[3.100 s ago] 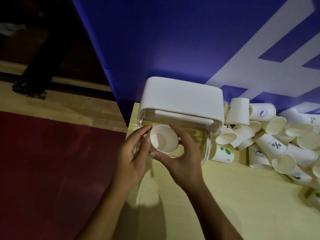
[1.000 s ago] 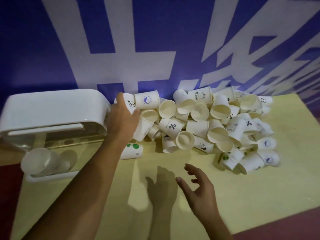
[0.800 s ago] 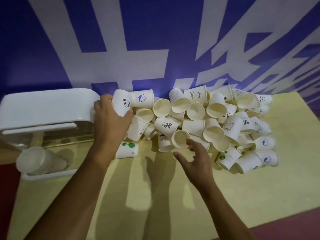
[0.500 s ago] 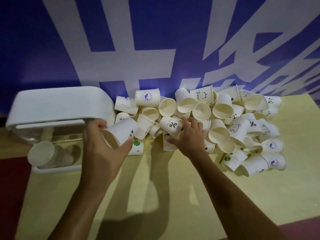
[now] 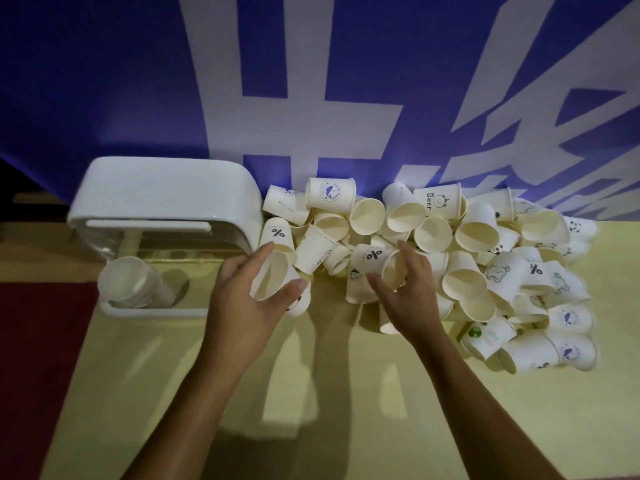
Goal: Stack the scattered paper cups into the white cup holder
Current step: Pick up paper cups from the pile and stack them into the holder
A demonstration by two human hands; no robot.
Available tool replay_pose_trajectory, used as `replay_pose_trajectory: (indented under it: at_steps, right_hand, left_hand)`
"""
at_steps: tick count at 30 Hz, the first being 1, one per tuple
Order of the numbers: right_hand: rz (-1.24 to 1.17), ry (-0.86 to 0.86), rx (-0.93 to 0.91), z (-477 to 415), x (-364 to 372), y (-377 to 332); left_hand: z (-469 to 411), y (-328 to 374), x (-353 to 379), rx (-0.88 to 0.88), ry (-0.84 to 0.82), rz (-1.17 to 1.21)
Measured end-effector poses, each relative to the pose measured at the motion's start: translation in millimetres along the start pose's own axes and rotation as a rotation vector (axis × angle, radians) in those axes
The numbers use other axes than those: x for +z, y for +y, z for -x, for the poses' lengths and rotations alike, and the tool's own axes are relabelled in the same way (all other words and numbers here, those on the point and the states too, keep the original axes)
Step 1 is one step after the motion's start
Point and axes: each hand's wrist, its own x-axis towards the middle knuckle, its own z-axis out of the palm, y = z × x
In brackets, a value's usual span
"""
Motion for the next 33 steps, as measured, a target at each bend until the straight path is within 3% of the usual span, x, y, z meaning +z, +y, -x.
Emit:
replay_pose_trajectory:
  at_steps: [6, 13, 25, 33]
  right_hand:
    - [-0.164, 0.027, 0.056, 31, -4, -26]
    - [-0.23, -0.042, -0.017, 66, 11, -85]
    - [-0.519, -0.248, 0.065, 104, 105, -199]
    - [-0.491, -0.291, 0.011, 115, 147, -227]
  left_hand:
    - [6, -16, -15, -0.04, 0.008, 0.125]
    - [19, -49, -62, -0.06, 0.036, 0.278]
    - [17, -109, -184, -0.042, 0.128, 0.431]
    - [-8, -139, -227, -0.007, 0.188, 0.484]
